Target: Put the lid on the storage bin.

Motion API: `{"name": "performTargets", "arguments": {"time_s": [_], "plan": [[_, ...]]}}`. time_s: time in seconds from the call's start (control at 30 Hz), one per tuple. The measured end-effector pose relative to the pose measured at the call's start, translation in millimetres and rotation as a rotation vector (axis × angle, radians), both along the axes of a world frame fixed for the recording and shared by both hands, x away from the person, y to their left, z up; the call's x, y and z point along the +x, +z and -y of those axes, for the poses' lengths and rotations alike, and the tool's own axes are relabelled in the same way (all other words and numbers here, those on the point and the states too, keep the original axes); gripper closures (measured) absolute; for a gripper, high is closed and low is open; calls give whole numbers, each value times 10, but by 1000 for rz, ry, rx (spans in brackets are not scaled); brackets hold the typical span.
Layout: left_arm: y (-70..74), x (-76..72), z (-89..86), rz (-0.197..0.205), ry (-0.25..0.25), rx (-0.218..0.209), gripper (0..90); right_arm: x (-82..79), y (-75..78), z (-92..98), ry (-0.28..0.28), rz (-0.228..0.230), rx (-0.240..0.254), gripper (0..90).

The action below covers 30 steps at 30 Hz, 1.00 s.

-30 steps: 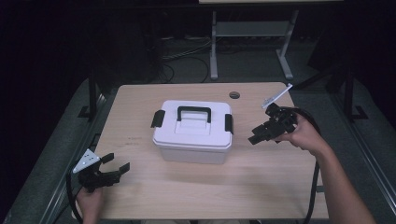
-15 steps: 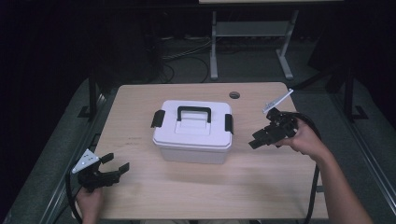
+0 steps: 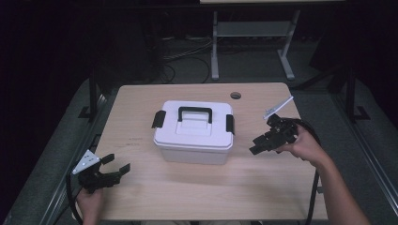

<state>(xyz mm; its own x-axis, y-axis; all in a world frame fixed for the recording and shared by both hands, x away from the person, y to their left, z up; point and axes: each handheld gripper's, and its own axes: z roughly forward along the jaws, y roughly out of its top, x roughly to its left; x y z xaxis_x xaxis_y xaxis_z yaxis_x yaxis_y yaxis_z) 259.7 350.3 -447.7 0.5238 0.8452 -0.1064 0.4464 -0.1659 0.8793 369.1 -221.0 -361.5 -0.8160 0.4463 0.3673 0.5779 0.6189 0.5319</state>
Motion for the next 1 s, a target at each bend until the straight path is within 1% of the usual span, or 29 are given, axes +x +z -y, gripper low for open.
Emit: {"name": "performTargets", "arguments": {"time_s": [0.23,0.5,0.73,1.0], "plan": [[1,1,3,2,-1,1,159,-34,-28,28,-6,-6,1,454],[-1,1,6,1,-2,1,159,-73,-100,60,-13,-17,9,455],[-3,6,18,0,-6,3,158,-105,-120,87,-19,-21,12,455],[-3,5,20,0,-6,2,159,-141,-197,112,-24,-31,16,455]]}}
